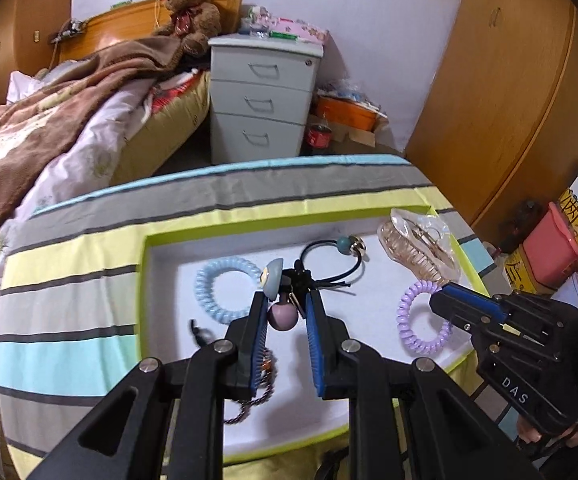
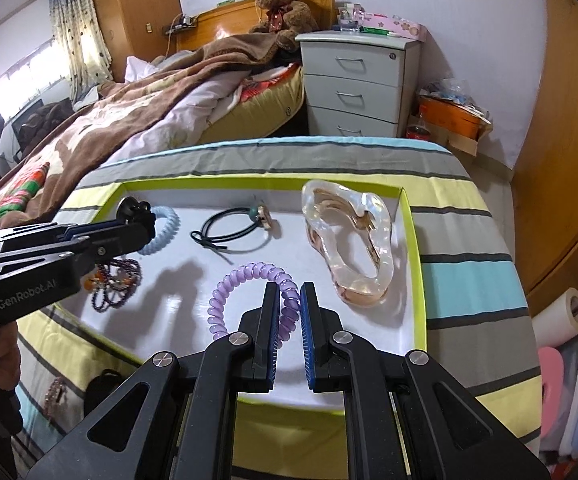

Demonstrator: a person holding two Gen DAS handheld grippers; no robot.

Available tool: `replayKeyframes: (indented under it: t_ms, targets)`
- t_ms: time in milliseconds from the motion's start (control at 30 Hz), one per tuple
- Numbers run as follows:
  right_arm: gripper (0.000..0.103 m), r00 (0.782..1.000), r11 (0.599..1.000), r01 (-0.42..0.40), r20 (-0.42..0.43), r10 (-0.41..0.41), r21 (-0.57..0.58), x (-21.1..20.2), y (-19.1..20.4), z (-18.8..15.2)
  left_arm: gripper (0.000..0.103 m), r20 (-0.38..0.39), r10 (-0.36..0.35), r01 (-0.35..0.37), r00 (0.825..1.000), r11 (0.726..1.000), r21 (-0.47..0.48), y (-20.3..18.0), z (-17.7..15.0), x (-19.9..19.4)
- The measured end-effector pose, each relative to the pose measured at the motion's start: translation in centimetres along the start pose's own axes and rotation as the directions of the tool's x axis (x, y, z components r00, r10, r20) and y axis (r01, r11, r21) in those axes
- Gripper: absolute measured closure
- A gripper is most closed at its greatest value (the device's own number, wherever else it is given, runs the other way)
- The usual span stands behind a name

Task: Organize jewelry
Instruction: 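Lower the pink-ball tie into the box and open the left tool while the right releases the coil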

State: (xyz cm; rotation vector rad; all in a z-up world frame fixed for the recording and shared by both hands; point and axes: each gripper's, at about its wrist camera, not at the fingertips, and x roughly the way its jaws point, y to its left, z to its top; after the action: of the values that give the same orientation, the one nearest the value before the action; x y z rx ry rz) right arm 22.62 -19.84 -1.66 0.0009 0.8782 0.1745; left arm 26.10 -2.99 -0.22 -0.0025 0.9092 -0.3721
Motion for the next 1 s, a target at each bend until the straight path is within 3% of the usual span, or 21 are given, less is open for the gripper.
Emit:
replayKeyframes:
  t_ms: [567,1000]
  targets:
    - [0.092,0.998,0.998,0.057,-0.025,-0.058,-0.018,1.7,-0.8,-0.1,0.083,-0.077,0.007,-0.007,0.997,1.0,-0.007,-0.7,0.0,3.8]
    - [0.092,0.998,0.998,0.061,-0.029,-0.061,-0.007,1.9,-1.0,-0.2,0.082,-0.078,0.006,-0.007,0.997,1.0,-0.016,-0.6,0.1,4.1]
